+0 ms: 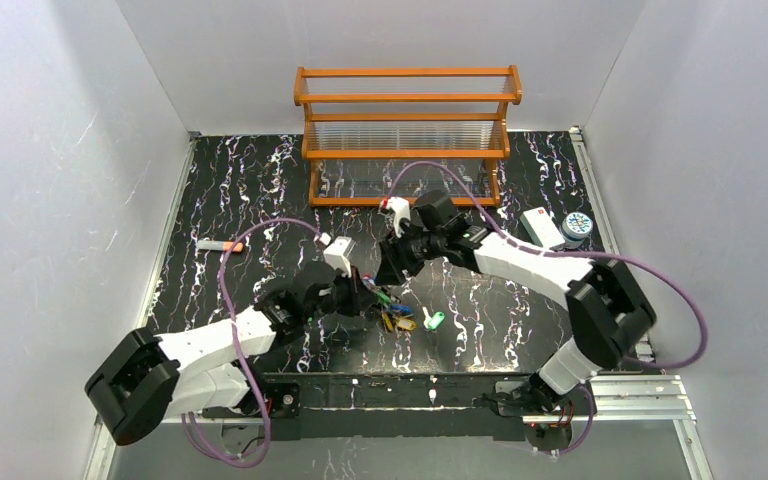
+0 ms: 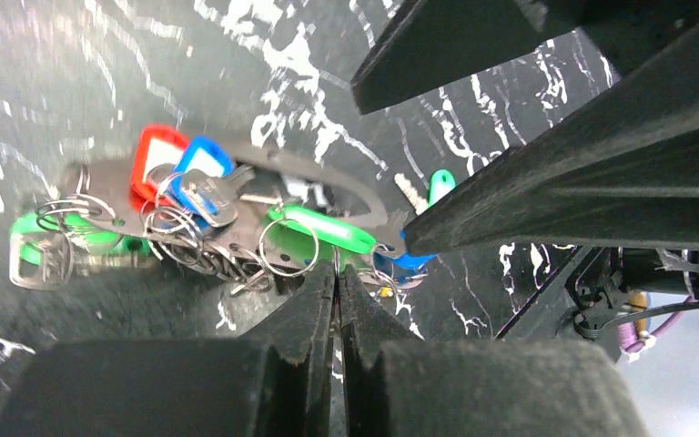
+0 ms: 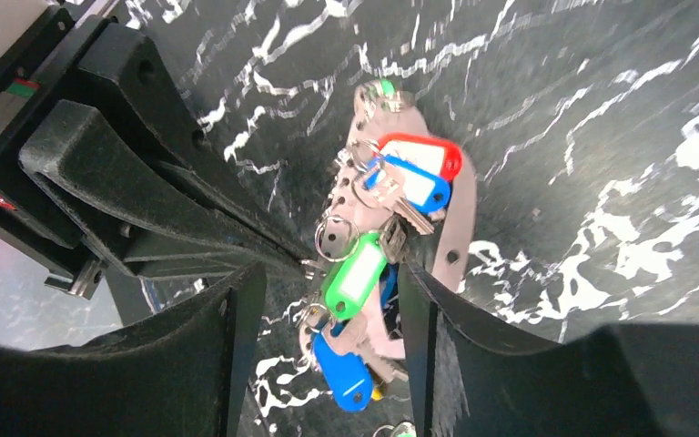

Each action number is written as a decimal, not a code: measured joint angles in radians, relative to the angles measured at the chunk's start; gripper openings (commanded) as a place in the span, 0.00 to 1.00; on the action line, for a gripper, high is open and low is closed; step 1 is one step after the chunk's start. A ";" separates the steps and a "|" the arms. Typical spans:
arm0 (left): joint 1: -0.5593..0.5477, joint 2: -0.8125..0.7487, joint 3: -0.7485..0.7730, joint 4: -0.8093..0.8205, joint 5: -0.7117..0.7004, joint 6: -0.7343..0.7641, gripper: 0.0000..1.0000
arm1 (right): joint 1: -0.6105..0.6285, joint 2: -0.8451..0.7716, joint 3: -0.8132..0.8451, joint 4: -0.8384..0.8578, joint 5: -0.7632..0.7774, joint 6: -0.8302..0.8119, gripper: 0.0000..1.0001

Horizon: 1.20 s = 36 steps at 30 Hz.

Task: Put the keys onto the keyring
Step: Pick up the keyring from the center of the board, then adjust the keyring.

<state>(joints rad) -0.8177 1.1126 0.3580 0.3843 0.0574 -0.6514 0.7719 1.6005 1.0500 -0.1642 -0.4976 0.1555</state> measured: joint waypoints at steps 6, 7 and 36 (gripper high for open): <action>0.000 -0.045 0.186 -0.227 0.030 0.218 0.00 | -0.015 -0.180 -0.140 0.182 -0.021 -0.091 0.65; 0.000 -0.050 0.207 -0.261 0.038 0.254 0.00 | -0.014 -0.206 -0.169 0.216 -0.029 -0.112 0.64; -0.001 -0.162 0.109 -0.223 0.199 0.613 0.00 | -0.014 -0.192 -0.378 0.579 -0.319 -0.343 0.49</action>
<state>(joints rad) -0.8185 0.9508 0.4671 0.1612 0.2565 -0.0387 0.7574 1.4090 0.6716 0.4152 -0.8165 -0.1875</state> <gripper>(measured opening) 0.010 0.499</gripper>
